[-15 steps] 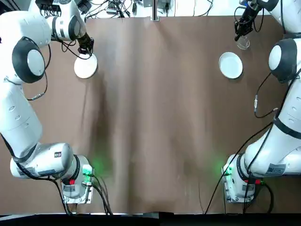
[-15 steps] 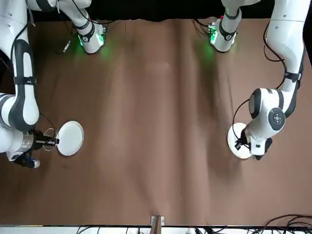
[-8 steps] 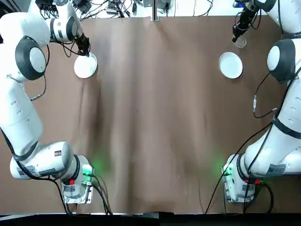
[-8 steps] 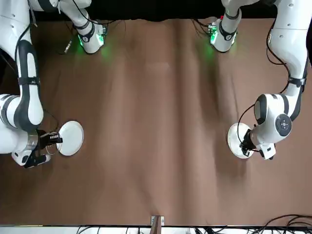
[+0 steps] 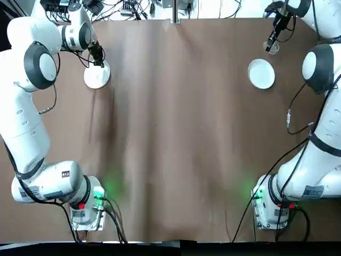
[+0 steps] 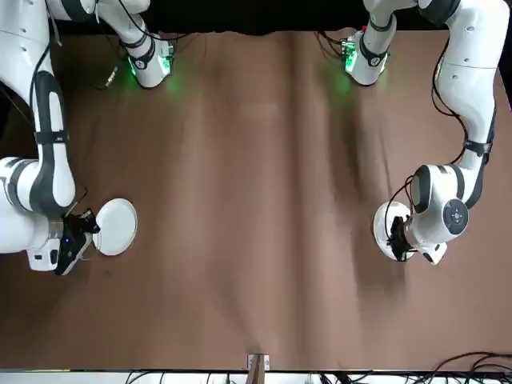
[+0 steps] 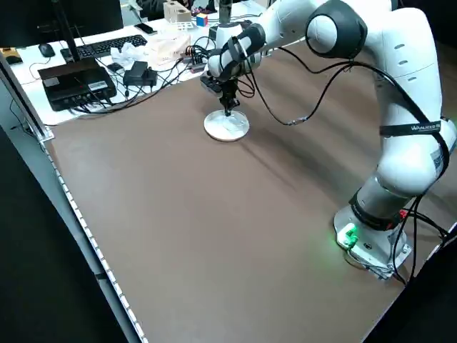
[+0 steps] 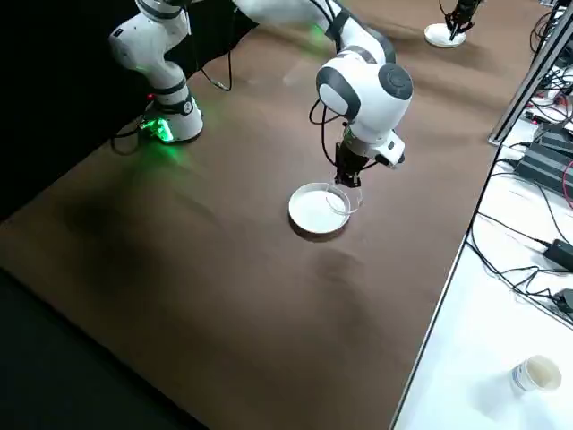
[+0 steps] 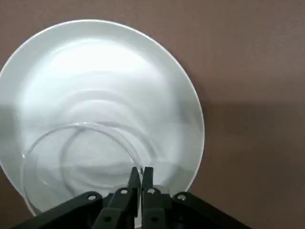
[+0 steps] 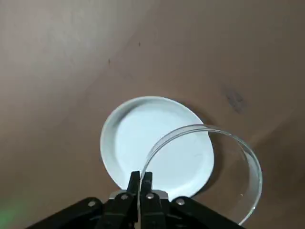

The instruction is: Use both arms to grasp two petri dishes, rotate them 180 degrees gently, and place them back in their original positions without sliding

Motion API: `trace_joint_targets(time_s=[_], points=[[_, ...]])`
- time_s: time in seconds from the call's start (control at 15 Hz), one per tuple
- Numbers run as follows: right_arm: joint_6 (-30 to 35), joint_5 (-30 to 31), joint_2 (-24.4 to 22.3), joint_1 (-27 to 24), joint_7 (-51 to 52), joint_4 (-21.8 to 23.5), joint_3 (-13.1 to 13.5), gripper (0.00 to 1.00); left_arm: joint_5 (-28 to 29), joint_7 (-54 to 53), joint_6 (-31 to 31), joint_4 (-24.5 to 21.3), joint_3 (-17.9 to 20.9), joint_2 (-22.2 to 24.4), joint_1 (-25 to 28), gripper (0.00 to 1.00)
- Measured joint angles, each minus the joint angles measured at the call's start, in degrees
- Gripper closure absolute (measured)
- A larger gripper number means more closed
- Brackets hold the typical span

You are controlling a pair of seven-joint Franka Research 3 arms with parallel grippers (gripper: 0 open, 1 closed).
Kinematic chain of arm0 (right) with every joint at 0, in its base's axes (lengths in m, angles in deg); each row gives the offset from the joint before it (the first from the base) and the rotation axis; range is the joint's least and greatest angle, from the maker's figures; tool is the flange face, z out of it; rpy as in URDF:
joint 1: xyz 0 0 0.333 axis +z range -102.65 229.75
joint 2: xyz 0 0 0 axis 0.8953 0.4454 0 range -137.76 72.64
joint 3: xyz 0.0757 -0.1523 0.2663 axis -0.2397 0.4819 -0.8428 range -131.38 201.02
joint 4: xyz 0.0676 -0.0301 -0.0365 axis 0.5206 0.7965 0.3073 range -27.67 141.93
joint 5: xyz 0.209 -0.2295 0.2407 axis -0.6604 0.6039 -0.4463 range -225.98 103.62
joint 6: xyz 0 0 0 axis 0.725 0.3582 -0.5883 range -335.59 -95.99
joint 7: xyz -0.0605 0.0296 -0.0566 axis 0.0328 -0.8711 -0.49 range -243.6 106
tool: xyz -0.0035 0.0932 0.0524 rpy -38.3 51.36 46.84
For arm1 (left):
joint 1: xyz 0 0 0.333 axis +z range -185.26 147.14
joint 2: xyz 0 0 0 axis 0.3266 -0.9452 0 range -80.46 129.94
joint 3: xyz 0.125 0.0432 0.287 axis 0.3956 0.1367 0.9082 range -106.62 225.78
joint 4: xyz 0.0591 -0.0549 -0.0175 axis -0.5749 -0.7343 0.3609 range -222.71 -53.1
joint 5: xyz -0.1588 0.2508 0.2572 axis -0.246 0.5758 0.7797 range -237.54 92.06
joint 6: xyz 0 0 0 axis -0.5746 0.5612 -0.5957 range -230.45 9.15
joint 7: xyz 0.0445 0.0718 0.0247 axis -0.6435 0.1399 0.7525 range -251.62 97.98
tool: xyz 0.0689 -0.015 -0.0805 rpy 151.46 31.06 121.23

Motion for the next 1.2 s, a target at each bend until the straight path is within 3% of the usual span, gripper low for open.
trace_joint_targets(time_s=[0.13, 0.4, 0.87, 1.0, 1.2], points=[[-2.4, 3.9, 1.3, 0.4, 6.2, 0.7, -0.2, 0.97, 0.0, 0.2, -0.2, 0.0, 0.9, -0.3, 0.0, 0.96], [-5.4, 5.0, 1.9, 0.9, 14.3, 2.4, -0.2, 0.97, 0.3, -0.2, -0.2, 0.0, 2.2, -0.3, 0.0, 0.96], [-12.2, 7.7, 2.0, 1.7, 20.1, 10.0, -0.2, 0.97, 1.9, -0.3, -0.2, 0.0, 2.3, -0.8, 0.0, 0.93], [-12.2, 7.8, 2.0, 1.9, 22.0, 11.4, -0.2, 0.97, 2.0, -0.7, -0.2, 0.0, 2.3, -0.9, 0.0, 0.82], [-12.1, 7.9, 2.0, 2.2, 24.4, 12.5, -0.2, 0.97, 2.0, -0.9, -0.3, 0.0, 2.3, -0.9, -0.1, 0.56]])
